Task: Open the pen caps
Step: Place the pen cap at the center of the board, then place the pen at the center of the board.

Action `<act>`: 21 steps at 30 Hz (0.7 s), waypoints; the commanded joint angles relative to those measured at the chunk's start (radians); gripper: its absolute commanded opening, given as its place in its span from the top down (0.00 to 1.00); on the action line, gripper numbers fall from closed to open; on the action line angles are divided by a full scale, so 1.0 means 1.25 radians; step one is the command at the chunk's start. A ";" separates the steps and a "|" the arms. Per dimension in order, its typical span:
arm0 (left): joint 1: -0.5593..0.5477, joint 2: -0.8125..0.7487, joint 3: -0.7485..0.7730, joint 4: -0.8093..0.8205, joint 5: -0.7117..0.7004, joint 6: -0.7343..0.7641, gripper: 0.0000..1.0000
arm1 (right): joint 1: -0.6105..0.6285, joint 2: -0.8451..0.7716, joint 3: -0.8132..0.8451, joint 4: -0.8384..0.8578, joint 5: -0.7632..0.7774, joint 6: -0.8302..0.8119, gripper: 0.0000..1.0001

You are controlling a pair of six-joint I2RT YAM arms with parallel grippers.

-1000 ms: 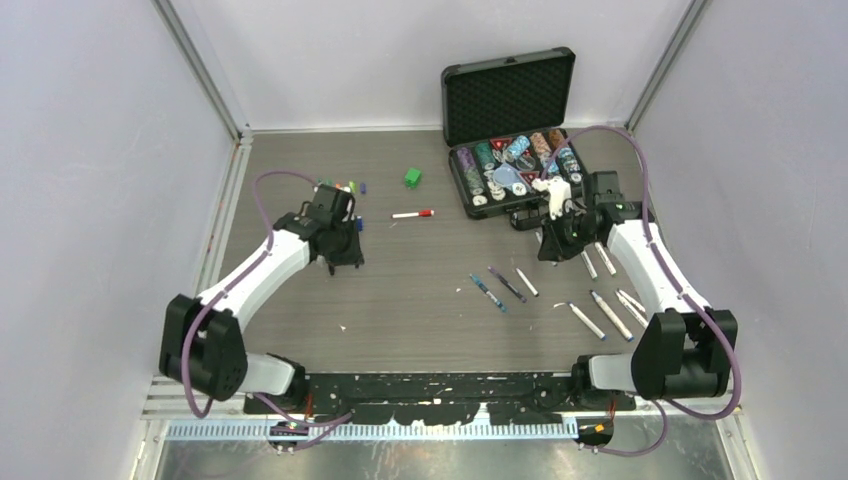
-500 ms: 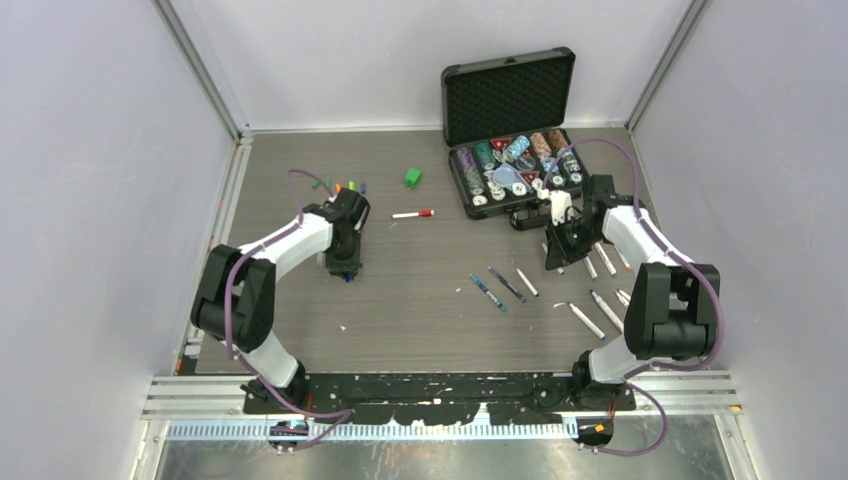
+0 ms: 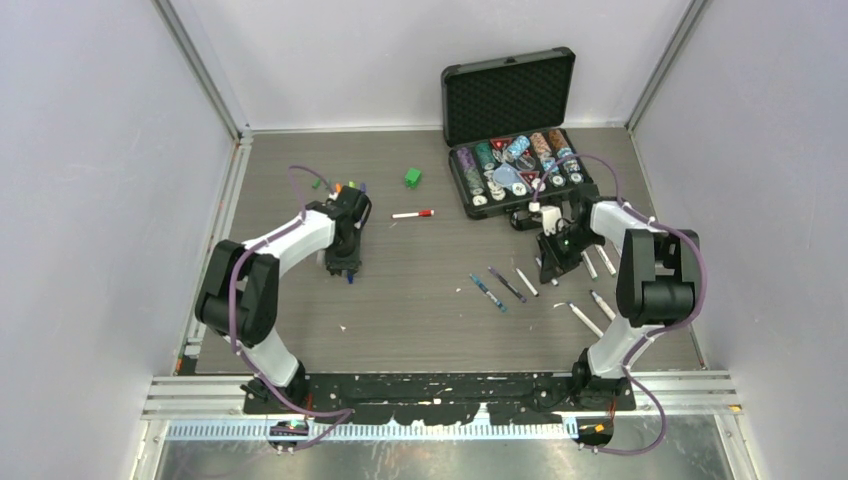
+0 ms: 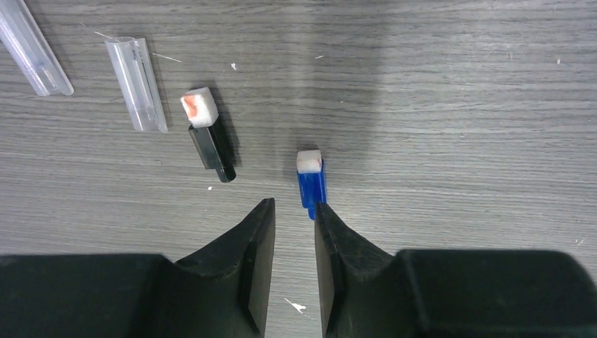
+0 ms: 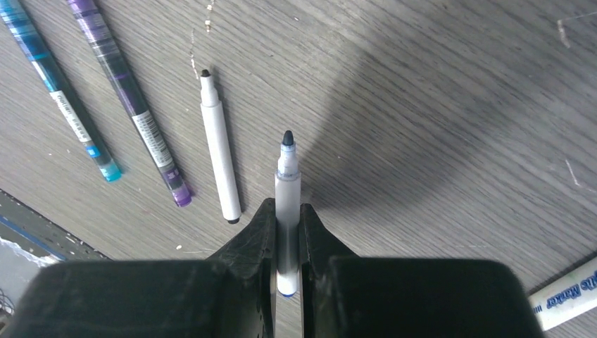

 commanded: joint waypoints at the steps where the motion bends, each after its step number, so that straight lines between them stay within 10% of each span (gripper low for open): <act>1: -0.001 -0.039 0.025 -0.011 -0.024 0.009 0.70 | 0.011 0.017 0.018 0.015 0.020 0.005 0.85; 10: -0.001 -0.154 0.034 -0.010 0.022 0.015 0.70 | 0.014 0.019 0.021 0.022 0.041 0.024 0.62; 21: 0.001 -0.188 0.098 0.111 0.280 0.170 0.29 | 0.014 -0.081 0.069 -0.025 0.040 0.006 0.58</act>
